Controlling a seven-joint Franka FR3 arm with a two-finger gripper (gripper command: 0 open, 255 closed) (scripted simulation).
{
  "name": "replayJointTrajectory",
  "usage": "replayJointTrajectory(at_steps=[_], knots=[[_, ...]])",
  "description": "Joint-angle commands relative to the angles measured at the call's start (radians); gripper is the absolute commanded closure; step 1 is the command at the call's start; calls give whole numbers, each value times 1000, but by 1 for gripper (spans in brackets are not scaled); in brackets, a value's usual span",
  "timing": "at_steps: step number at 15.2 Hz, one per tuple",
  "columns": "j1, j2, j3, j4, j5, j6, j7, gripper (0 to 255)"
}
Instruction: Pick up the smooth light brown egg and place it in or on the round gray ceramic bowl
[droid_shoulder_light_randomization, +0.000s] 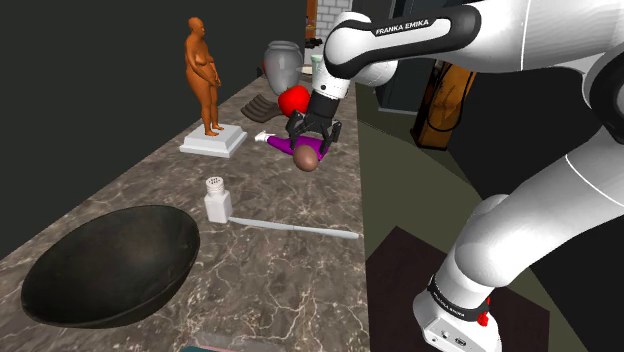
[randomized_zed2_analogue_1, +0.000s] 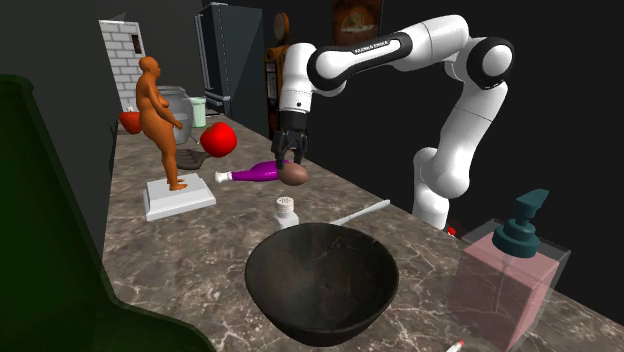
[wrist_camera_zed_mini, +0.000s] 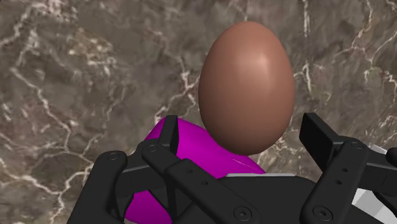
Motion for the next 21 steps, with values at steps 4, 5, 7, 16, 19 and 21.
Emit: replayJointTrajectory(at_steps=[4, 5, 7, 16, 19, 21], knots=[[2, 7, 2, -24, 2, 5, -3, 255], [3, 14, 4, -19, 3, 8, -1, 255], [1, 12, 0, -24, 2, 10, -9, 255], [1, 3, -1, 63, -10, -83, 22, 255], [0, 1, -3, 101, -14, -121, 32, 255], [-1, 1, -4, 128, -17, -147, 39, 255]])
